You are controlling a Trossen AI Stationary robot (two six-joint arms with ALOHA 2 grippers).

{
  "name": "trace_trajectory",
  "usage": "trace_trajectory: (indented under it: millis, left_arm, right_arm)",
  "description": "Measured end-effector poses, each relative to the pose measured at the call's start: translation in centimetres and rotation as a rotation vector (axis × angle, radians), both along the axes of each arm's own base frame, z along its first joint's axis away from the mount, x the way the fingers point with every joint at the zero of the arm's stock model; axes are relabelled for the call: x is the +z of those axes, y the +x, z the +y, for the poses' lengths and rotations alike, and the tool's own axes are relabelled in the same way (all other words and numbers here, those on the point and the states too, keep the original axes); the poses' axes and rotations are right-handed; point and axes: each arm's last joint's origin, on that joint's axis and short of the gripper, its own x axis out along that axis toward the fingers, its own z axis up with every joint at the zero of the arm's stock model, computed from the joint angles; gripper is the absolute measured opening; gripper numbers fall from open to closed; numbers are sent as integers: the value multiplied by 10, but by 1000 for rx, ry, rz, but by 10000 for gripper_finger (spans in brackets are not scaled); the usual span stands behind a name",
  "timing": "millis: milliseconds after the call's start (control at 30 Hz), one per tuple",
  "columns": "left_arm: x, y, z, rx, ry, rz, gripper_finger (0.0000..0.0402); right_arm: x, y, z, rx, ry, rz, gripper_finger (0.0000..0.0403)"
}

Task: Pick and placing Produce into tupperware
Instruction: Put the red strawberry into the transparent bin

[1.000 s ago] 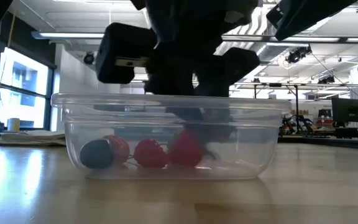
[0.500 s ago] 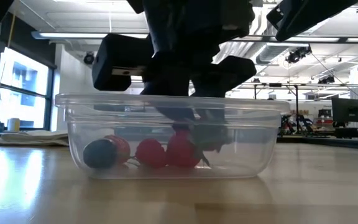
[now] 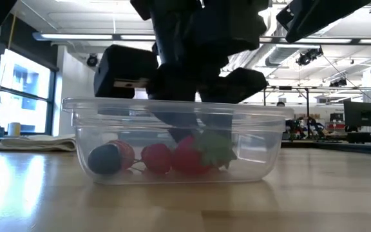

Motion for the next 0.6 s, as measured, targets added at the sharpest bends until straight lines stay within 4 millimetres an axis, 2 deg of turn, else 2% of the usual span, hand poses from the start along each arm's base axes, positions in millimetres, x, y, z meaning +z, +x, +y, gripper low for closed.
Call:
trace_trajectory:
  millis: [200,467,600]
  left_arm:
    - [1,0,-1,-12,-12,-3,131]
    - [1,0,-1,-7,-20,-1,183]
    - [1,0,-1,-6,-19,-1,197]
  right_arm:
    - [0,0,0,0,0,0,90]
    - [0,0,0,0,0,0,90]
    - [0,0,0,0,0,0,90]
